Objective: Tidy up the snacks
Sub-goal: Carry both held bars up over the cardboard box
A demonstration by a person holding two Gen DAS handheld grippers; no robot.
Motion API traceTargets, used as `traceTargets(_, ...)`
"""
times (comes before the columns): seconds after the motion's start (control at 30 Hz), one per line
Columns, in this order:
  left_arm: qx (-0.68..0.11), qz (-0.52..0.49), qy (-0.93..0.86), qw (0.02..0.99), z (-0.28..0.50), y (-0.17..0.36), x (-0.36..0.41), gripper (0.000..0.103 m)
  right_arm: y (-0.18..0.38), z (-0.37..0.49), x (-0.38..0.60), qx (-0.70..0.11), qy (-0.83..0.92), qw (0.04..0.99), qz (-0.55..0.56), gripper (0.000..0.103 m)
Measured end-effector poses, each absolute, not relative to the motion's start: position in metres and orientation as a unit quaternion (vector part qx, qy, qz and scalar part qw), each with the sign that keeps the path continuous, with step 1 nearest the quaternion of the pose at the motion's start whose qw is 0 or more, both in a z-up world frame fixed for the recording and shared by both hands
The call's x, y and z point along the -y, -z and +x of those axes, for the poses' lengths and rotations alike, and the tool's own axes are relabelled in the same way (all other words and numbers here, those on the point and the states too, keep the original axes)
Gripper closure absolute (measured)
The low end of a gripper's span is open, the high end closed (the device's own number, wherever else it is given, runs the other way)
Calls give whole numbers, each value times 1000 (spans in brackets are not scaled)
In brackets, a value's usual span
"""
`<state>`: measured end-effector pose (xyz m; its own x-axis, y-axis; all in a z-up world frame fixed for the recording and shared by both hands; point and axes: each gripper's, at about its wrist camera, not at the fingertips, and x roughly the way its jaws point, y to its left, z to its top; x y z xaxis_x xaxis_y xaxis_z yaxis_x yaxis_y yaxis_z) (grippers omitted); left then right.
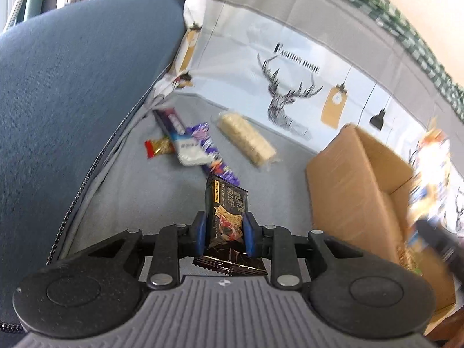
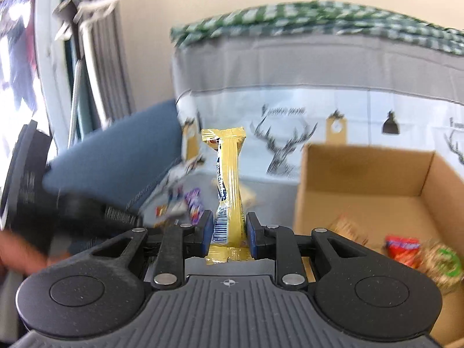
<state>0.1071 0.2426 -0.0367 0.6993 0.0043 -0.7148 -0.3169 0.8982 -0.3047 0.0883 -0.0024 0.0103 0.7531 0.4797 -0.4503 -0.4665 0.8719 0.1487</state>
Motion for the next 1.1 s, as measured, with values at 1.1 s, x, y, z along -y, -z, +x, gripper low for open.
traceTargets(1.1,-237,-199,88,947,172,-6,-73,74,-28,153,169,-210,-111,971,28,77)
